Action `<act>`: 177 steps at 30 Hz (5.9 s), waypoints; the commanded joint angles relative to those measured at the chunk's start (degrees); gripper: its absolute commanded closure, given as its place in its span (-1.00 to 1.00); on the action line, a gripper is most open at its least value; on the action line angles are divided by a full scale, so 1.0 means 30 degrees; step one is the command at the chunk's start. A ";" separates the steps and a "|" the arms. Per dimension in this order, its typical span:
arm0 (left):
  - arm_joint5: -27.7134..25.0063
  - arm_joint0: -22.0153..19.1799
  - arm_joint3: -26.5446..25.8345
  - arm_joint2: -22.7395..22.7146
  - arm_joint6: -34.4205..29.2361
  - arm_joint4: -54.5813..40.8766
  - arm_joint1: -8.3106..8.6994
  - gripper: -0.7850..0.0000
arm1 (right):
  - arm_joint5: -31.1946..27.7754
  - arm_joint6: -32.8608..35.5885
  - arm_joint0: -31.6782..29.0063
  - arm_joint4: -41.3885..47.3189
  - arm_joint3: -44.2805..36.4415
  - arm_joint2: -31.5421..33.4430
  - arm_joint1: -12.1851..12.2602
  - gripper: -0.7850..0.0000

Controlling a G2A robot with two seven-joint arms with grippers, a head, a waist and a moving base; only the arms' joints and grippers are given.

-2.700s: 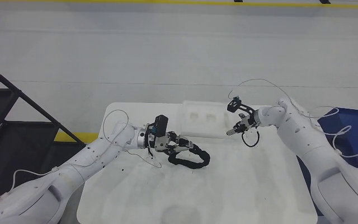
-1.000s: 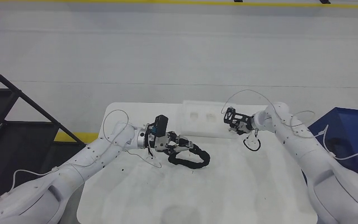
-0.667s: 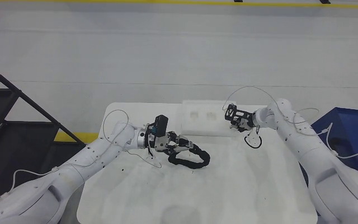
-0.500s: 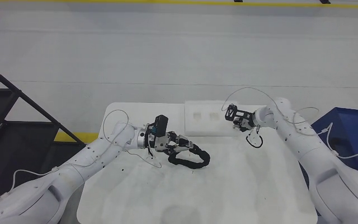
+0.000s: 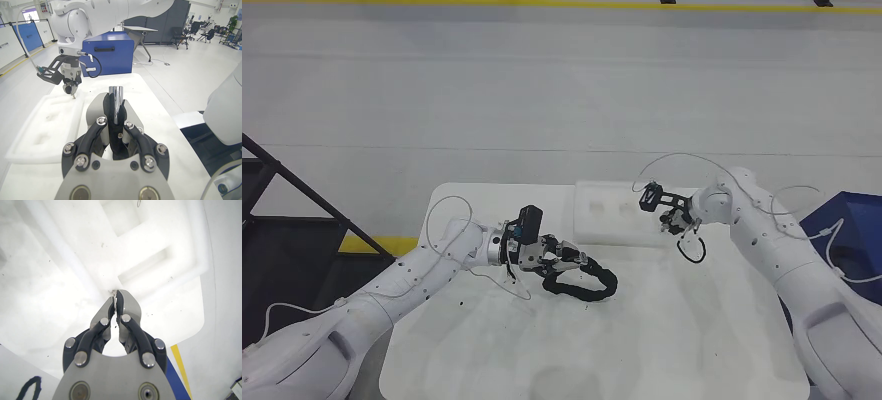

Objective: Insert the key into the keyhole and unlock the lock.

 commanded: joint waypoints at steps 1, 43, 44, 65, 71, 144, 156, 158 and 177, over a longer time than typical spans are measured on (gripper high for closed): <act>0.0000 0.0000 0.0000 0.0000 0.0000 0.0000 0.0000 1.00 | 0.0248 0.0385 -0.0055 0.0158 -0.0379 0.0257 0.0145 1.00; 0.0000 0.0000 0.0000 0.0000 0.0000 0.0000 0.0000 1.00 | 0.5114 0.5281 -1.1759 1.3101 -1.6668 1.2353 0.4695 1.00; 0.0000 0.0000 0.0000 0.0000 0.0000 0.0000 0.0000 1.00 | 0.5078 0.5163 -1.2018 1.3357 -1.6805 1.2531 0.4740 1.00; 0.1676 0.0494 -0.0654 -0.0486 -0.0707 -0.0087 -0.0012 1.00 | 0.7267 0.5951 -1.2724 1.4835 -1.6987 1.2349 0.4872 1.00; 0.4398 0.1210 -0.1825 -0.0946 -0.0074 0.2186 -0.0024 1.00 | 1.0386 0.5902 -1.4218 1.4037 -2.0548 1.3411 0.5178 1.00; 0.7535 0.3523 -0.4211 -0.3580 -0.1028 0.7627 -0.1065 1.00 | 1.6979 0.1106 -1.9260 0.7968 -2.9548 1.2820 0.5319 1.00; 0.7166 0.3884 -0.4392 -0.4131 -0.0954 0.7938 -0.1114 1.00 | 1.6935 0.1072 -1.9181 0.7817 -2.9445 1.2662 0.5272 1.00; 0.7075 0.3909 -0.4410 -0.4188 -0.0982 0.7980 -0.1139 1.00 | 1.6903 0.1042 -1.9151 0.7788 -2.9414 1.2629 0.5262 1.00; 0.6554 0.4084 -0.4307 -0.4669 -0.1016 0.8019 -0.1429 1.00 | 1.6903 0.1111 -1.8258 0.7577 -2.8786 1.1625 0.5071 1.00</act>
